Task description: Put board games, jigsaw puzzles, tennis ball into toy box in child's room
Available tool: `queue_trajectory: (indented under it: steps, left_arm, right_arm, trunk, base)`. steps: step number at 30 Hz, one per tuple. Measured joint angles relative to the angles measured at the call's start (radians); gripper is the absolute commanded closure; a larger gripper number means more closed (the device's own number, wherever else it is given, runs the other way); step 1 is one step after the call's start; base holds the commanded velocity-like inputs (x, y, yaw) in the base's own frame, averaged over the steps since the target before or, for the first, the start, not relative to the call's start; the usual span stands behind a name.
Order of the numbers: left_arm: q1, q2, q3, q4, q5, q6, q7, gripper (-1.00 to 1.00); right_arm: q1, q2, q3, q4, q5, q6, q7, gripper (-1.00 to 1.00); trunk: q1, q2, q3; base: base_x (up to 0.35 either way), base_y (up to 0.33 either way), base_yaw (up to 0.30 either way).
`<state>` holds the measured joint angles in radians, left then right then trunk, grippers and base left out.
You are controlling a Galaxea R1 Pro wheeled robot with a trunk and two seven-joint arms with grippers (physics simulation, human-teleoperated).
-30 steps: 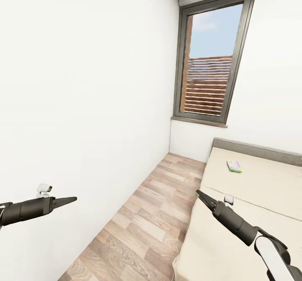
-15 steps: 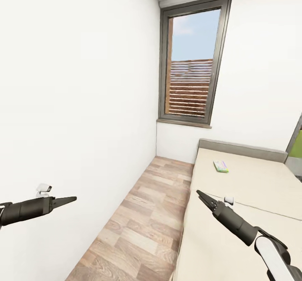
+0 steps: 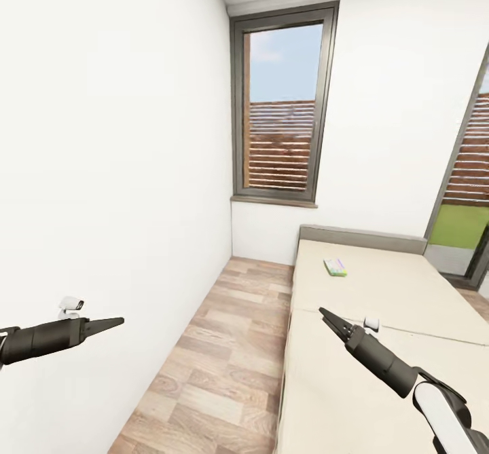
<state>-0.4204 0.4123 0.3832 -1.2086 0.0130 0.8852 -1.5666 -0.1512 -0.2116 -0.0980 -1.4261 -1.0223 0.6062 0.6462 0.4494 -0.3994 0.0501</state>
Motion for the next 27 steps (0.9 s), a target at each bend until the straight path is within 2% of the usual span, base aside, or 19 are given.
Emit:
queue_trajectory:
  steps: [16,27]
  left_arm:
    - [0.001,0.0,0.0,0.0,0.0,0.0,0.0,-1.0]
    - [0.001,0.0,0.0,0.0,0.0,0.0,0.0,-1.0]
  right_arm:
    - [0.0,-0.001,-0.001,0.005,-0.001,0.0,0.0,-1.0]
    - [0.0,-0.002,-0.002,0.012,-0.002,0.0,-0.002,-1.0]
  trunk:
    - [0.0,0.0,0.015]
    - [0.0,0.0,0.025]
  base:
    - [0.013,0.003,-0.257]
    - [0.0,0.09,-0.236]
